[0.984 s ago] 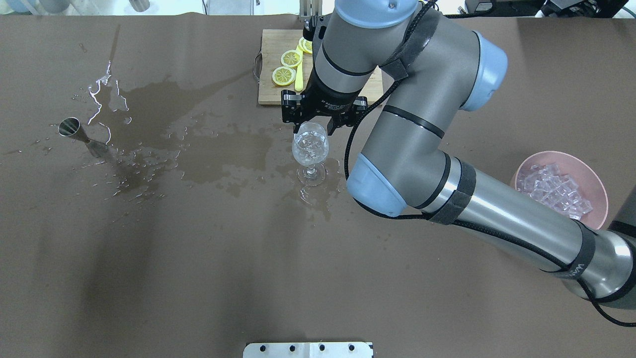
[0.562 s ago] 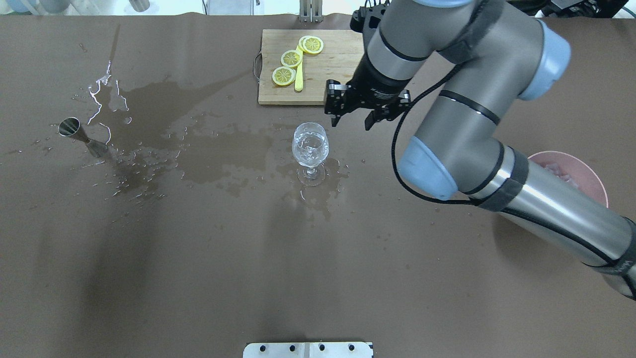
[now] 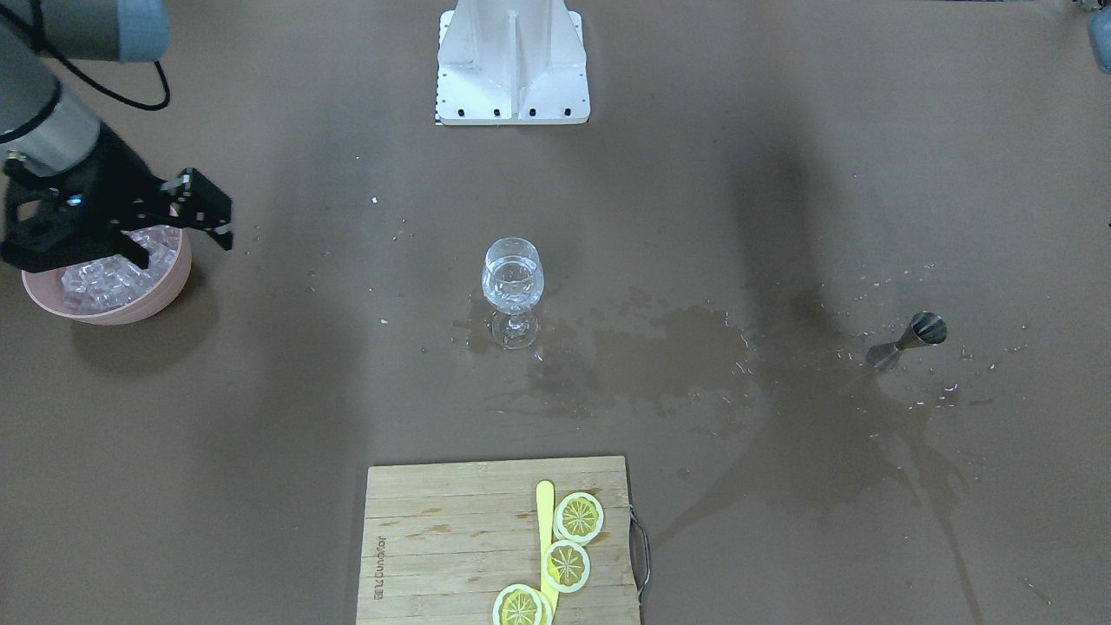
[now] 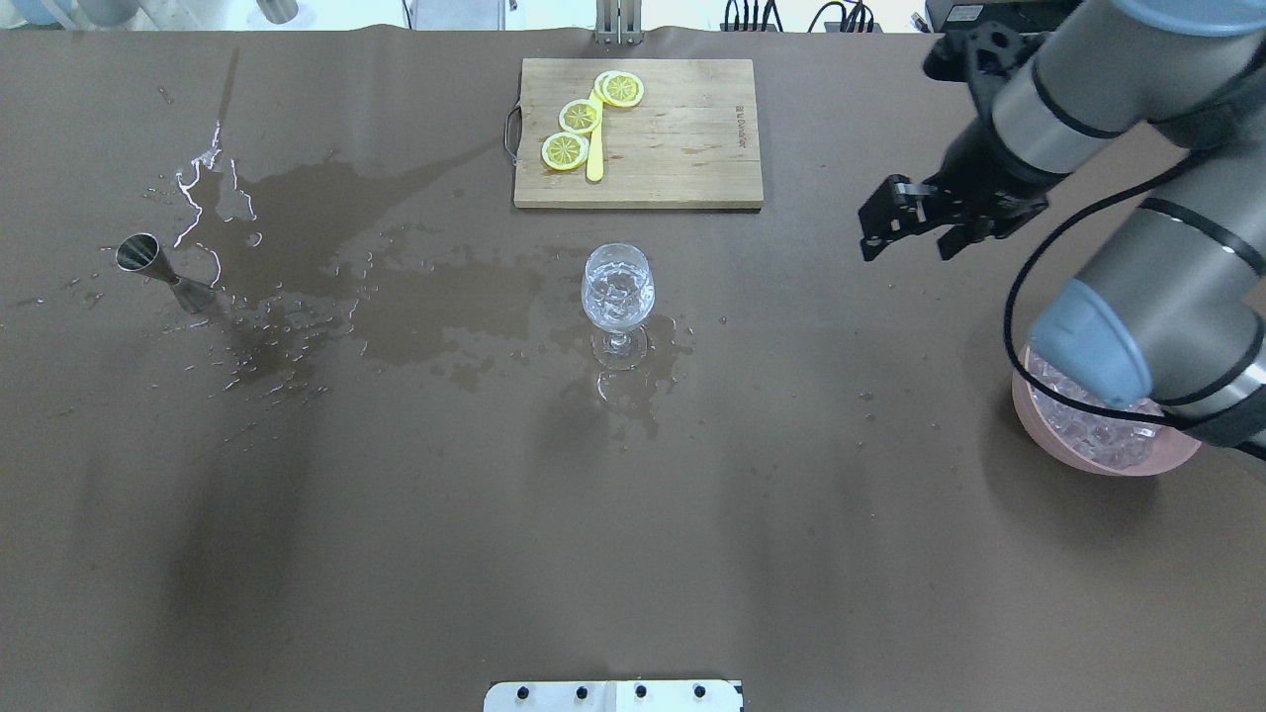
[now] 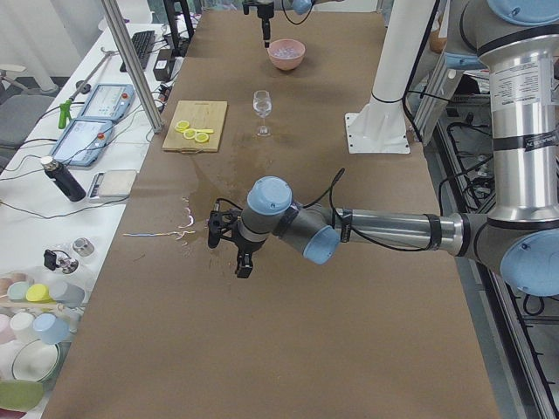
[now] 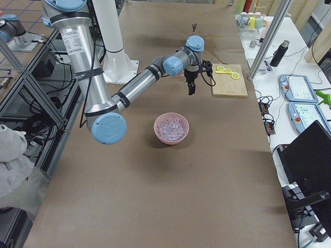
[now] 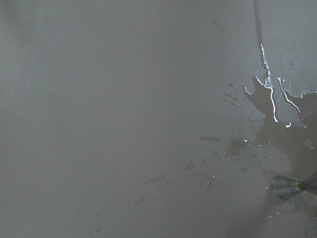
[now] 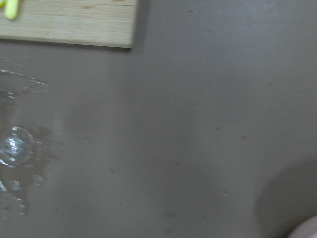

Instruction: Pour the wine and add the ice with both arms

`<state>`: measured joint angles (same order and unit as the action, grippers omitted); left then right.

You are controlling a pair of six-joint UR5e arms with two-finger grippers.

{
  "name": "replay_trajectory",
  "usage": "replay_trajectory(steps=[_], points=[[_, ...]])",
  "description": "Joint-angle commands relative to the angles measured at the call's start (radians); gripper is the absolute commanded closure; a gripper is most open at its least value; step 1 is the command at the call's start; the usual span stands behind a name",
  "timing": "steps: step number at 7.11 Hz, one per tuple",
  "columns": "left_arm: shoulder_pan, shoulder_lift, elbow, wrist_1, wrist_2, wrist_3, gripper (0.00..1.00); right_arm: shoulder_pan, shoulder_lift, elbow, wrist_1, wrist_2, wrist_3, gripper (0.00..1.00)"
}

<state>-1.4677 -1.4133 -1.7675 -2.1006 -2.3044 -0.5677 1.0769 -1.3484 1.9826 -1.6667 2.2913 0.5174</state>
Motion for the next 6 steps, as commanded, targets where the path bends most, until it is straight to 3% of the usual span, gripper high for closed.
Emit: replay_trajectory(steps=[1, 2, 4, 5, 6], points=[[0.001, -0.009, -0.001, 0.01, -0.006, 0.006, 0.02, 0.247, -0.212, -0.025, -0.008, 0.039, -0.395, 0.0], [0.004, -0.021, -0.004, 0.095, -0.048, 0.02, 0.02, 0.343, -0.272, -0.086, 0.002, 0.037, -0.518, 0.0], [-0.009, -0.077, -0.048, 0.392, -0.055, 0.308, 0.02, 0.447, -0.279, -0.213, 0.004, 0.011, -0.734, 0.0], [-0.06, -0.103, -0.065, 0.525, -0.049, 0.404, 0.02, 0.465, -0.279, -0.235, 0.004, 0.01, -0.787, 0.0], [-0.083, -0.098, -0.053, 0.551, -0.049, 0.501, 0.02, 0.475, -0.288, -0.235, 0.004, 0.008, -0.792, 0.0]])
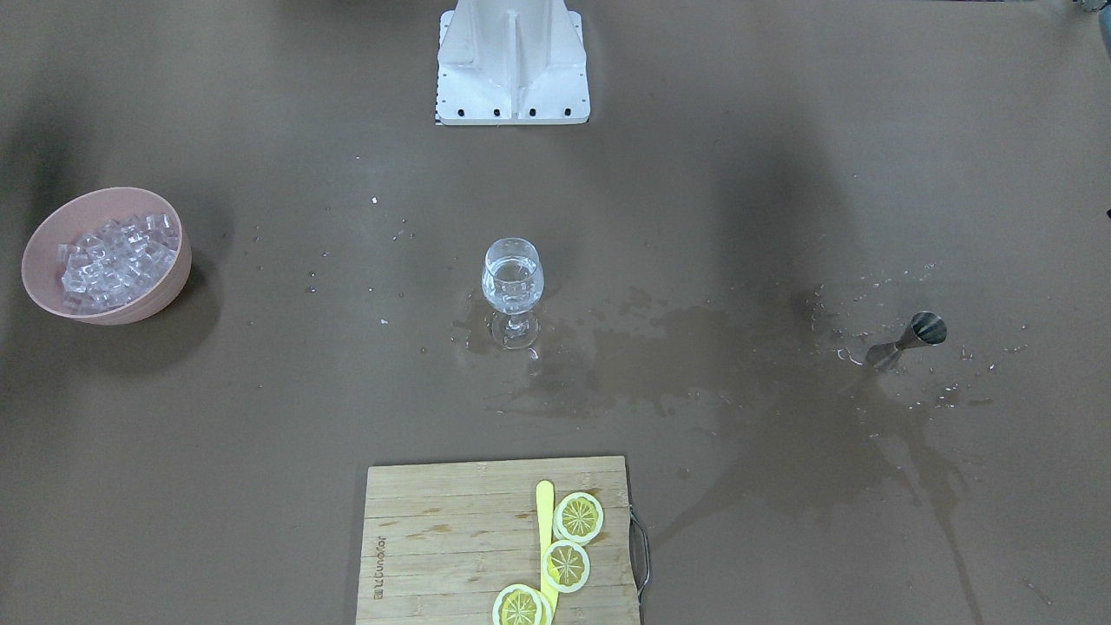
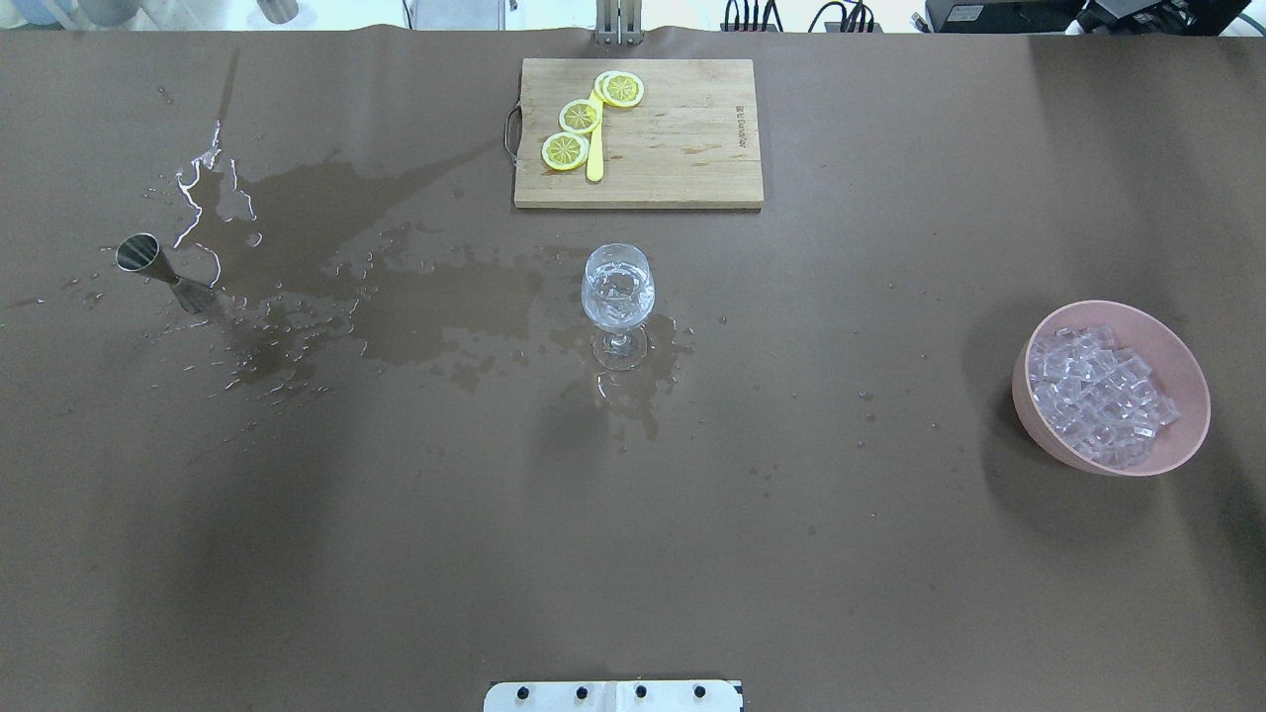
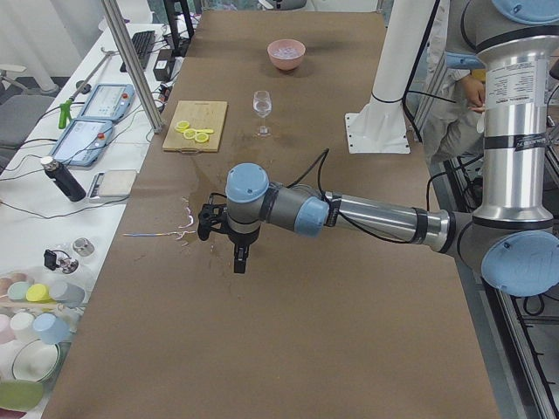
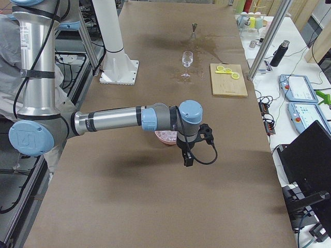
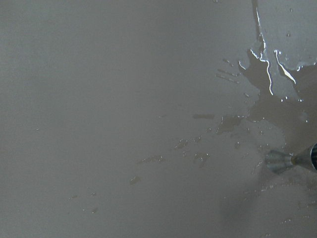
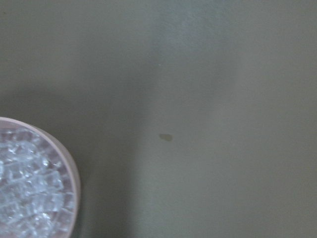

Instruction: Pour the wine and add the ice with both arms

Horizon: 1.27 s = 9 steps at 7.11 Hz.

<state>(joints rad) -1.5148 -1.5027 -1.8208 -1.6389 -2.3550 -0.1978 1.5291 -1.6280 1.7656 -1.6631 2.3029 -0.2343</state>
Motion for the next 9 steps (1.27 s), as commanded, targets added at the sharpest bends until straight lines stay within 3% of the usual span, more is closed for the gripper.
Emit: replay_trajectory(steps=[1, 5, 6, 9], points=[[-0.047, 0.042, 0.009, 0.091, 0.0, 0.173, 0.02, 0.023, -0.015, -0.015, 0.0, -0.002, -0.04, 0.0], [-0.059, 0.157, -0.012, 0.085, -0.004, 0.17, 0.02, 0.04, -0.027, -0.003, 0.002, -0.006, -0.04, 0.0], [-0.061, 0.159, -0.058, 0.073, 0.0, 0.167, 0.02, 0.04, -0.03, -0.003, 0.002, -0.034, -0.04, 0.0], [-0.059, 0.141, -0.057, 0.068, -0.007, 0.166, 0.02, 0.028, -0.024, 0.008, -0.001, -0.086, -0.039, 0.0]])
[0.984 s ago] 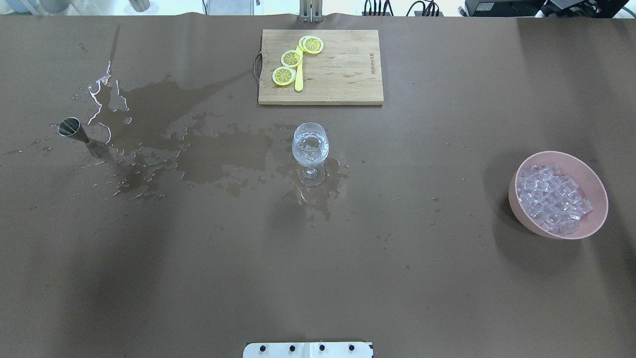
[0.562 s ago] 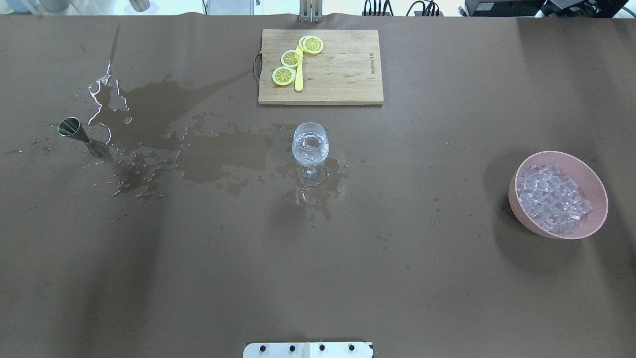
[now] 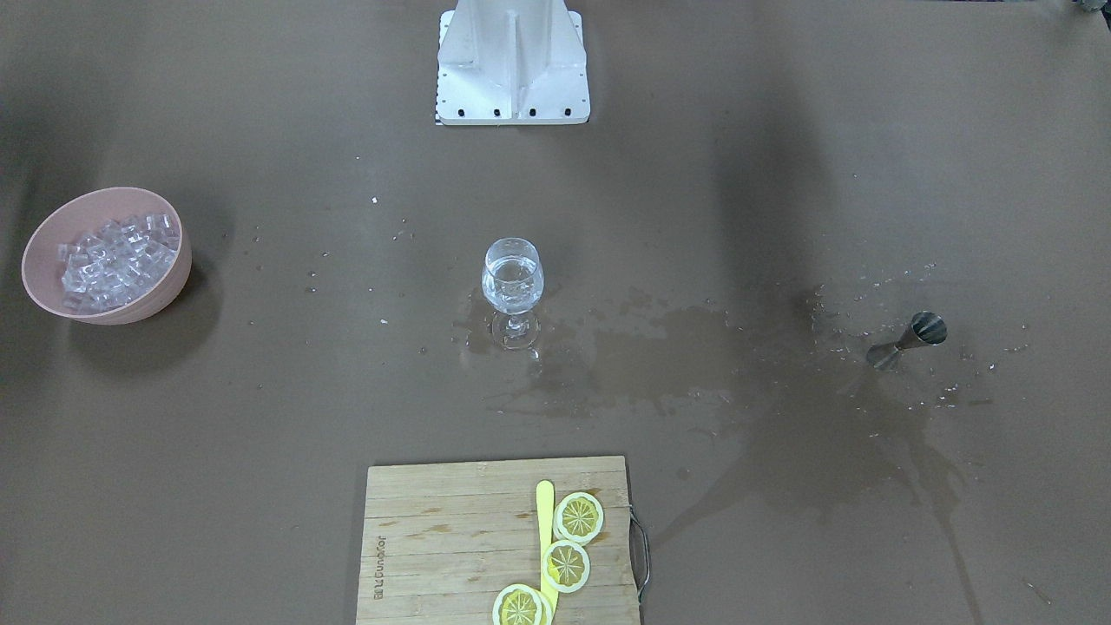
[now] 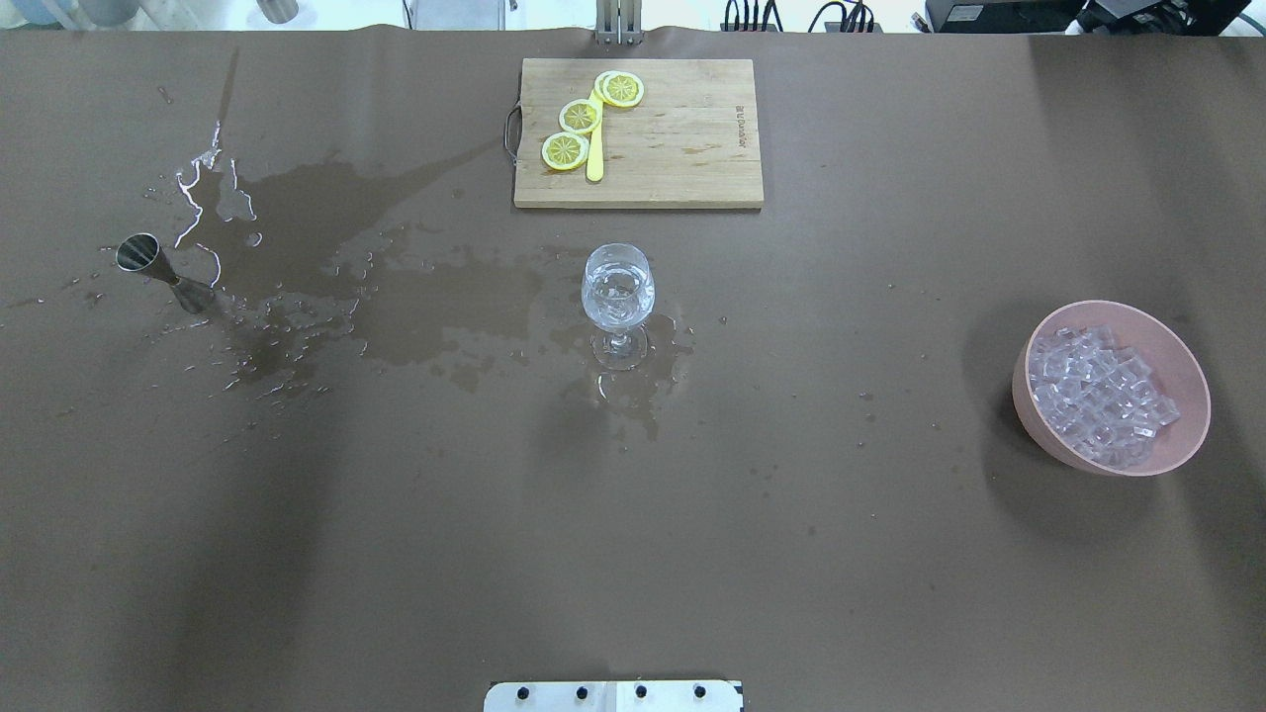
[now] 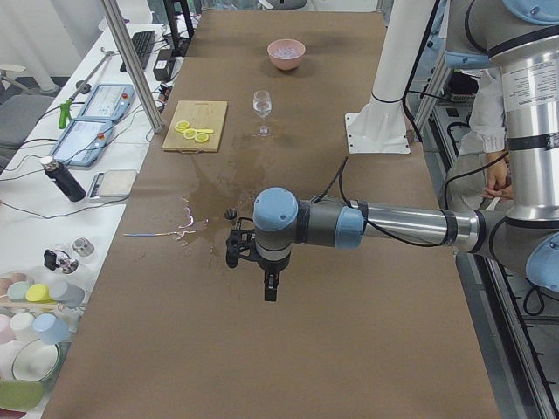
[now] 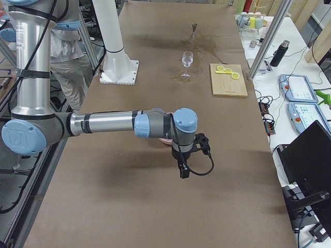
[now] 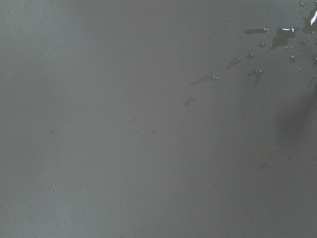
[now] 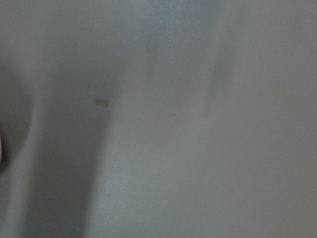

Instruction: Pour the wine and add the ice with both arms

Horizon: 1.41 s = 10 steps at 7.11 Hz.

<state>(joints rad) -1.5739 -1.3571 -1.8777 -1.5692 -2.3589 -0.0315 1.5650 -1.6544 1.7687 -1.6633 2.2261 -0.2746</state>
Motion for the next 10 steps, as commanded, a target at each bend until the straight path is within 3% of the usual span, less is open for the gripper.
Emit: replay_trajectory(steps=[1, 4, 10], points=[[0.0, -0.004, 0.006, -0.002, -0.003, -0.001, 0.02, -0.017, 0.002, 0.018, -0.007, 0.0, 0.015, 0.0], [0.0, -0.004, 0.011, -0.002, -0.008, -0.001, 0.02, -0.025, -0.002, 0.014, -0.013, 0.079, 0.023, 0.0], [0.002, -0.005, -0.001, 0.001, -0.006, 0.002, 0.02, -0.025, -0.002, 0.02, -0.013, 0.081, 0.023, 0.0]])
